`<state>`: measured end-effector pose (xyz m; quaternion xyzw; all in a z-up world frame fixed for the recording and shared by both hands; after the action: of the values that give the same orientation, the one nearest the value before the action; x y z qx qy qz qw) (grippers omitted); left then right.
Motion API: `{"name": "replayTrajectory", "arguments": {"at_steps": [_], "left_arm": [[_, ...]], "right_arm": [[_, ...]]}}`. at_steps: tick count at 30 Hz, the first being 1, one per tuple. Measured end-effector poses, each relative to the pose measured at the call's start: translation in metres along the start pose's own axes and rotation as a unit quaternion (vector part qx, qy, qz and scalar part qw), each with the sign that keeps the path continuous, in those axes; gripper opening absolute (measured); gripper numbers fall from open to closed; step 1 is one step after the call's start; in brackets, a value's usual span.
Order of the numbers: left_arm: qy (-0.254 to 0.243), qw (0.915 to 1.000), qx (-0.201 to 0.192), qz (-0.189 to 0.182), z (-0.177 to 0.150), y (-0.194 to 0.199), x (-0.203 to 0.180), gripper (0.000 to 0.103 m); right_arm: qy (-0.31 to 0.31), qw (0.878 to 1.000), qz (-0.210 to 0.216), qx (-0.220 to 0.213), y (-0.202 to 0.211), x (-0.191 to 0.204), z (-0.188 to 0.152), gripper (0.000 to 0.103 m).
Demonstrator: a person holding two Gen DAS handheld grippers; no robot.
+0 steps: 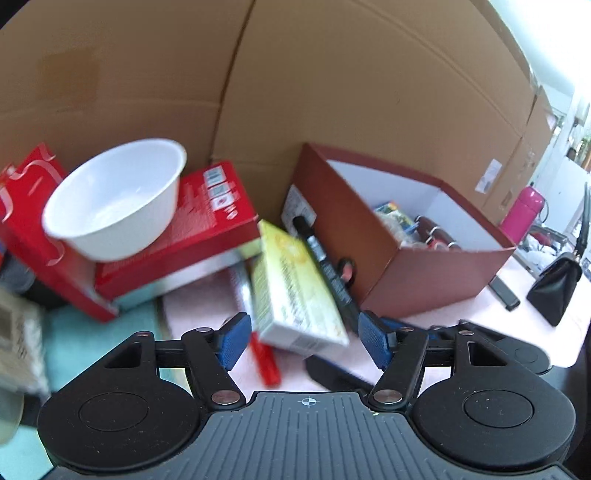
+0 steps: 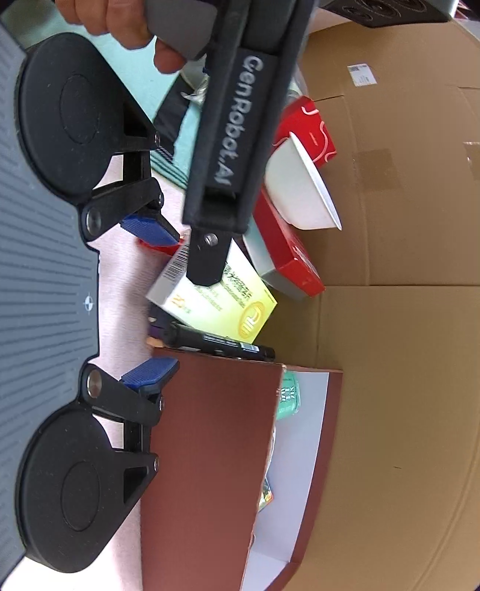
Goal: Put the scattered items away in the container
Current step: 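Close the left tool on the yellow medicine box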
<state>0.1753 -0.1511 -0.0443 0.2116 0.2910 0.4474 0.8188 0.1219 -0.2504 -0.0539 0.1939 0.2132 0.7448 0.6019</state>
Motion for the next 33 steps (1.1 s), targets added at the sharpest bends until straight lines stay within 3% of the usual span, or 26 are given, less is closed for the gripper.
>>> {"name": "replayTrajectory", "arguments": {"at_steps": [5, 6, 7, 10, 21, 33], "left_arm": [[-0.003, 0.9998, 0.016, 0.006, 0.01, -0.02, 0.002, 0.076], [-0.001, 0.9997, 0.022, 0.01, 0.01, -0.024, 0.003, 0.072], [-0.001, 0.9996, 0.028, 0.012, 0.009, -0.027, 0.003, 0.061], [-0.01, 0.9993, 0.031, 0.018, 0.005, -0.031, 0.005, 0.051], [-0.034, 0.9984, 0.024, 0.037, -0.006, -0.019, -0.006, 0.042], [-0.032, 0.9983, 0.041, 0.027, -0.058, 0.032, -0.022, 0.04]], "right_arm": [[-0.008, 1.0, 0.02, 0.014, -0.014, -0.005, 0.004, 0.065], [-0.014, 0.999, 0.026, 0.017, -0.016, -0.007, 0.004, 0.064], [-0.02, 0.999, 0.03, 0.02, -0.019, -0.008, 0.004, 0.062], [-0.024, 0.999, 0.033, 0.026, -0.024, -0.011, 0.003, 0.061], [-0.003, 0.999, 0.029, 0.032, -0.012, -0.001, -0.003, 0.058], [0.032, 0.997, 0.053, 0.049, 0.04, 0.019, -0.034, 0.058]]}}
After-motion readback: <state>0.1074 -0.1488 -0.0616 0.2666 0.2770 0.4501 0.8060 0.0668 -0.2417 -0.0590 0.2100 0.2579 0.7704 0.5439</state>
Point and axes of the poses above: each gripper's, at about its wrist camera, not at the fingertips, and y roughly against the way its jaws point, x to its left, z to its top, the point moved 3 cm from there along -y, roughly the way its jaws point, and after that the axes turned 3 degrees about x, right-handed, at the moved point
